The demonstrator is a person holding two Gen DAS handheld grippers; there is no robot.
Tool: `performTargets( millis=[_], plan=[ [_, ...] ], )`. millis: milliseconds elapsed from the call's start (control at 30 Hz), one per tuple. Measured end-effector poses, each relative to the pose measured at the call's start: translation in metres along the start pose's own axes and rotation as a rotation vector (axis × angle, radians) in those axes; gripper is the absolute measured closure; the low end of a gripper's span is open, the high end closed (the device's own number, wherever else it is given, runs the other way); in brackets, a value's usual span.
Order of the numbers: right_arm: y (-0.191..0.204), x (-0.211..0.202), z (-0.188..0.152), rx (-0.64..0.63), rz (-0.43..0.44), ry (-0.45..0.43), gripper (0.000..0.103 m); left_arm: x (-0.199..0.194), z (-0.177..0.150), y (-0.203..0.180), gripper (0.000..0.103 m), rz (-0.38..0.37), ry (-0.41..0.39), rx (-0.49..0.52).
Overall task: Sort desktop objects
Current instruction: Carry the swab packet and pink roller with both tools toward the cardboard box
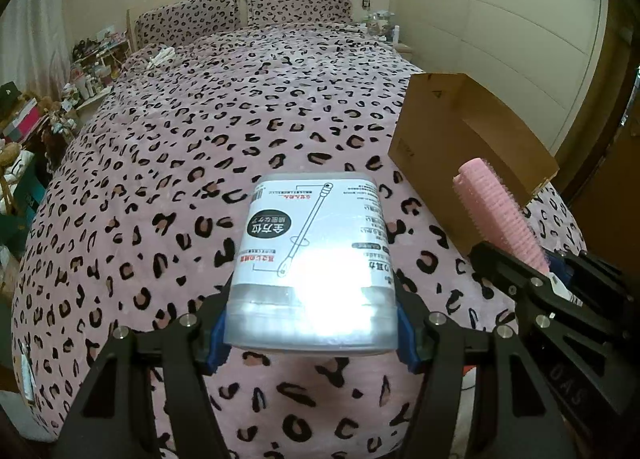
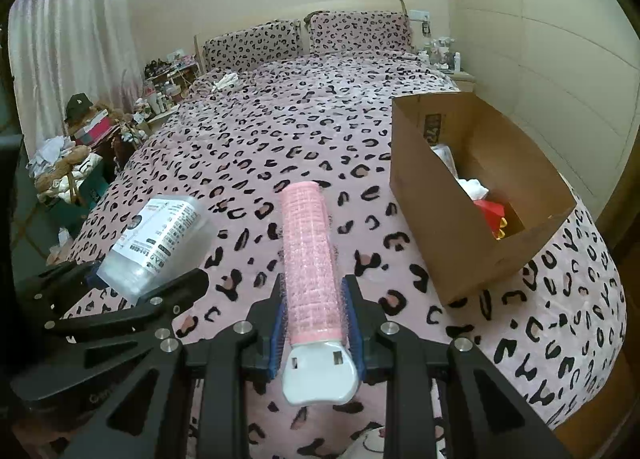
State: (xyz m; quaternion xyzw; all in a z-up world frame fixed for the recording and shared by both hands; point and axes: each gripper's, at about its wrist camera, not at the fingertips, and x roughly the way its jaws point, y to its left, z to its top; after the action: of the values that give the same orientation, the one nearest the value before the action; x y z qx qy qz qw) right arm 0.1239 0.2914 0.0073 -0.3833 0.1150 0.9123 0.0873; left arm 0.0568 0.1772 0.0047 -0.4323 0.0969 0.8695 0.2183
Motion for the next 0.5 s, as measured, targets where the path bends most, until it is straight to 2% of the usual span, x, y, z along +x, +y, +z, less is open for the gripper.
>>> performTargets(
  millis=[500],
  plan=[
    [-0.029, -0.007, 0.004, 0.038, -0.037, -0.017, 0.077, 0.01, 0.016, -0.026, 0.038, -0.021, 0.008, 0.041]
  ],
)
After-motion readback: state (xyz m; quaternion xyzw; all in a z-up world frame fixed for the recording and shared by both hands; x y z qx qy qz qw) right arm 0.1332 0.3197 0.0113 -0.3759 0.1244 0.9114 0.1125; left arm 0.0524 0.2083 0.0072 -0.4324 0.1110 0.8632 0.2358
